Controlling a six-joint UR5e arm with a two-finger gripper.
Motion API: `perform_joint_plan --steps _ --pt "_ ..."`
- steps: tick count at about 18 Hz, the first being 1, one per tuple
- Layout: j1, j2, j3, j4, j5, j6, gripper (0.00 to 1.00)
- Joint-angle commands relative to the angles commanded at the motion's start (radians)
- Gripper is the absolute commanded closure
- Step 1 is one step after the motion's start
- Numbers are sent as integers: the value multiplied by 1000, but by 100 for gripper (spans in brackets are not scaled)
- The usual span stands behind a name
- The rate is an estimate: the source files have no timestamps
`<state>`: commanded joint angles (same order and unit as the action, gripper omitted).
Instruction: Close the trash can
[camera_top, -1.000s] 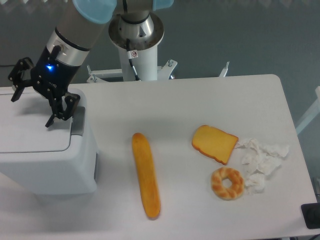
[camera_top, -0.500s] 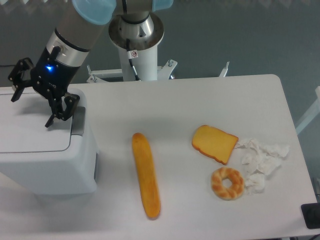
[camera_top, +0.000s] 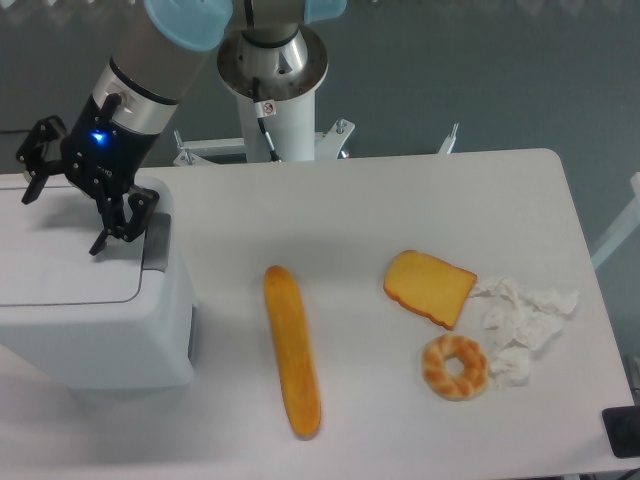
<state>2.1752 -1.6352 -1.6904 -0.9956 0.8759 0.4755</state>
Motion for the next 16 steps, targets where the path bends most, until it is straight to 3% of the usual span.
perform_joint_plan --steps 10,16 --pt "8 2 11 2 -6 -2 0" --pt "49 6 57 -2 2 21 0"
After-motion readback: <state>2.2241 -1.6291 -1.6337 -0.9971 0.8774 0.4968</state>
